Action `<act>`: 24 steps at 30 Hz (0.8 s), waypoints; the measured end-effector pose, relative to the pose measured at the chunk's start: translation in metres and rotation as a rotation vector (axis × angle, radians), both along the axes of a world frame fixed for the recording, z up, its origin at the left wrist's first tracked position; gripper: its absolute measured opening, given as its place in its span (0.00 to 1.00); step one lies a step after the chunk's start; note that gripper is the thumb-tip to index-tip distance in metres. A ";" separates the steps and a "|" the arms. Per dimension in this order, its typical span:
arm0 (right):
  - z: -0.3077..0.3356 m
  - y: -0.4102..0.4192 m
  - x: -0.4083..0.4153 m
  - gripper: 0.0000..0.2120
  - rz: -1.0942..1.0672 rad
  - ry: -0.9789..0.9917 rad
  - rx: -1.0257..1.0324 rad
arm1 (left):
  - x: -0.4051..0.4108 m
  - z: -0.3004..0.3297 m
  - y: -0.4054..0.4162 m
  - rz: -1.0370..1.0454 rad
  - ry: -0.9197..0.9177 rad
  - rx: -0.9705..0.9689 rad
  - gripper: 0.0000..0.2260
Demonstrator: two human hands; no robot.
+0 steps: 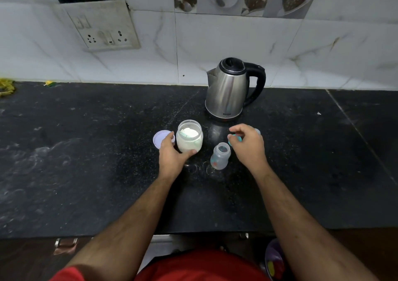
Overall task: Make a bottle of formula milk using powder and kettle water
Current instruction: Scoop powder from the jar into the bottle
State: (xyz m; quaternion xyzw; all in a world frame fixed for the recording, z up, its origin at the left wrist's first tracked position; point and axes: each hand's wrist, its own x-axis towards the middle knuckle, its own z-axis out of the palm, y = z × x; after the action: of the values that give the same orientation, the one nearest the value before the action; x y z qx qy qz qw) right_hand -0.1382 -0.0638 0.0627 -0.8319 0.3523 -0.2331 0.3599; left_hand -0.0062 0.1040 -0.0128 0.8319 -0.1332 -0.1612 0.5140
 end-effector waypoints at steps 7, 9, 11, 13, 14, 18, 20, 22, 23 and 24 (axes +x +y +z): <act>0.016 0.018 0.029 0.04 0.105 0.007 0.003 | 0.020 -0.003 -0.015 -0.105 0.014 -0.031 0.45; 0.021 0.023 0.036 0.04 0.132 0.040 -0.009 | 0.021 -0.002 -0.016 -0.121 0.013 -0.075 0.41; 0.026 0.027 0.043 0.04 0.172 0.087 -0.060 | 0.023 -0.002 -0.015 -0.141 0.016 -0.104 0.40; 0.031 0.029 0.051 0.05 0.230 0.135 -0.110 | 0.026 -0.001 -0.010 -0.181 0.001 -0.108 0.39; 0.033 0.029 0.055 0.05 0.272 0.165 -0.125 | 0.028 -0.001 -0.007 -0.208 -0.007 -0.100 0.39; 0.035 0.035 0.072 0.10 0.549 0.496 -0.250 | 0.040 0.005 0.006 -0.387 -0.027 -0.031 0.41; 0.031 0.040 0.081 0.13 0.668 0.698 -0.416 | 0.046 0.011 0.010 -0.474 -0.017 0.016 0.41; 0.030 0.043 0.089 0.16 0.726 0.810 -0.540 | 0.050 0.017 0.011 -0.531 -0.025 0.061 0.41; 0.030 0.044 0.091 0.17 0.750 0.852 -0.586 | 0.050 0.020 0.010 -0.555 -0.036 0.080 0.41; 0.031 0.044 0.093 0.19 0.777 0.890 -0.628 | 0.051 0.021 0.009 -0.575 -0.042 0.096 0.42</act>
State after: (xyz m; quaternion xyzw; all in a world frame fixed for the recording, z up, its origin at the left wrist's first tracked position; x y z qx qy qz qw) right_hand -0.0452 -0.0202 0.0938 -0.9804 0.0573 0.1873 -0.0210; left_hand 0.0446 0.1135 0.0084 0.7864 -0.3665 -0.2892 0.4046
